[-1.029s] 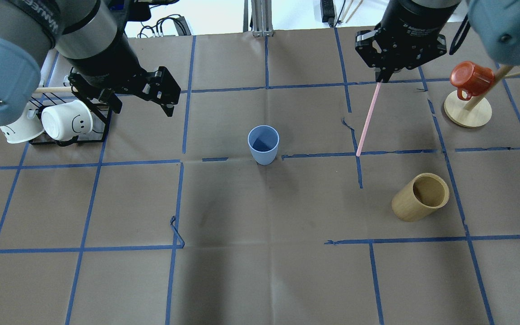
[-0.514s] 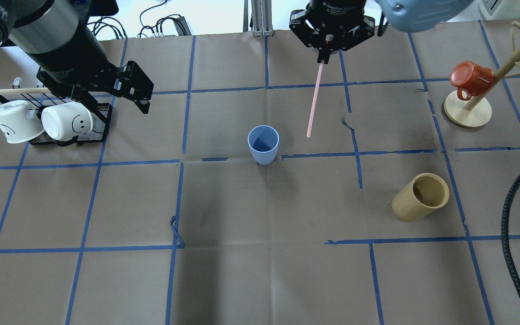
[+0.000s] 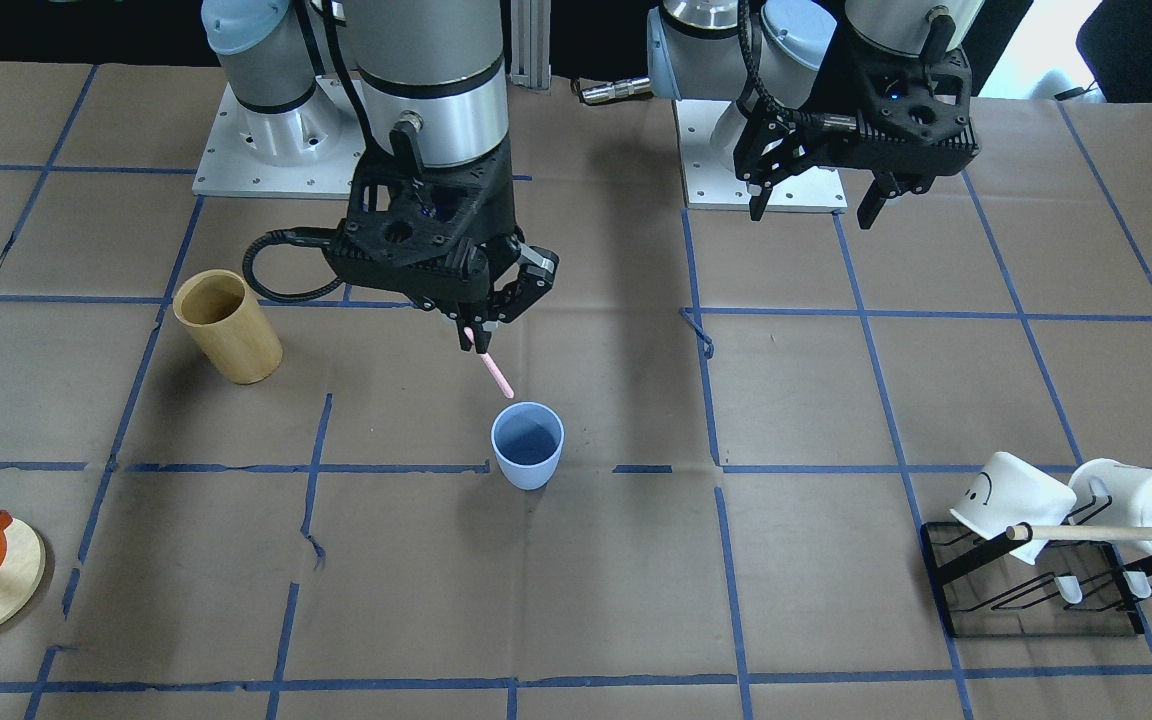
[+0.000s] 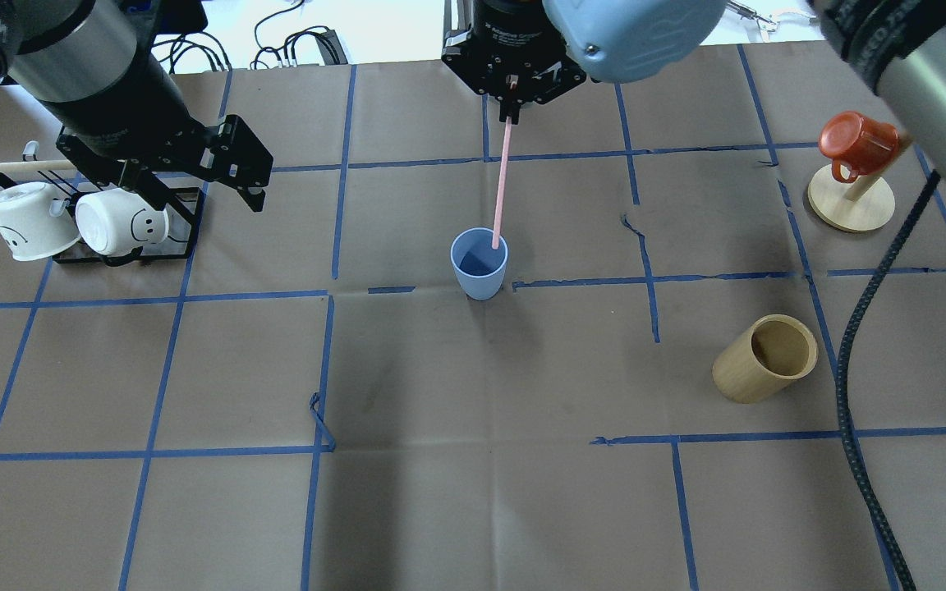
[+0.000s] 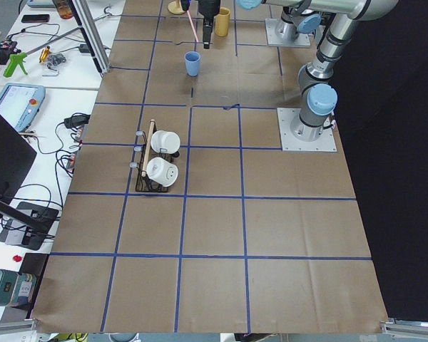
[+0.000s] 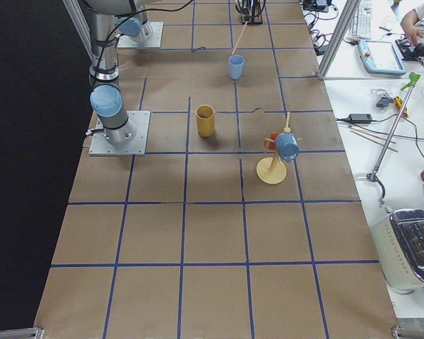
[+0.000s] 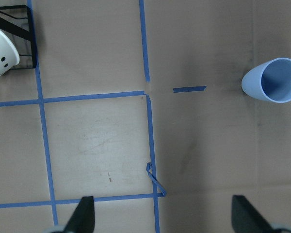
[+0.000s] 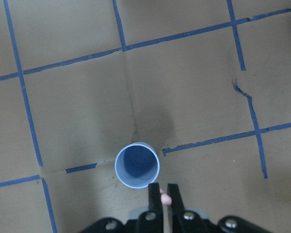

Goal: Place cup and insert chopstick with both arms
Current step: 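Lower the pink chopstick into the blue cup with the right gripper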

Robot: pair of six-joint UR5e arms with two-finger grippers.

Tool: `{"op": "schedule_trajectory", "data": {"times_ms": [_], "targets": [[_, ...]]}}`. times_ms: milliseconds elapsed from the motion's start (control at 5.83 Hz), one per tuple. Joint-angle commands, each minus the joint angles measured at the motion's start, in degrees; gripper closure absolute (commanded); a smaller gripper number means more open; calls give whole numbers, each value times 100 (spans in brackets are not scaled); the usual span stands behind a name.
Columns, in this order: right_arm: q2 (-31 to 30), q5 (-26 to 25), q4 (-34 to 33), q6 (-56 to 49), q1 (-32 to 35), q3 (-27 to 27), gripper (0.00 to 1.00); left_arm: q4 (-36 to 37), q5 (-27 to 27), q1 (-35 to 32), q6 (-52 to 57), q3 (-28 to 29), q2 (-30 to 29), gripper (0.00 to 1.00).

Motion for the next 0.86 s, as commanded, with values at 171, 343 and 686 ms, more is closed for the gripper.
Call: {"op": "schedule_trajectory", "data": {"times_ms": [171, 343, 686], "targets": [[350, -15, -136, 149, 125, 20, 93, 5, -12, 11, 5, -28, 10, 2], [482, -102, -136, 131, 125, 38, 93, 5, -12, 11, 5, -28, 10, 2], [719, -138, -127, 88, 125, 73, 93, 5, -21, 11, 5, -37, 10, 2]]}}
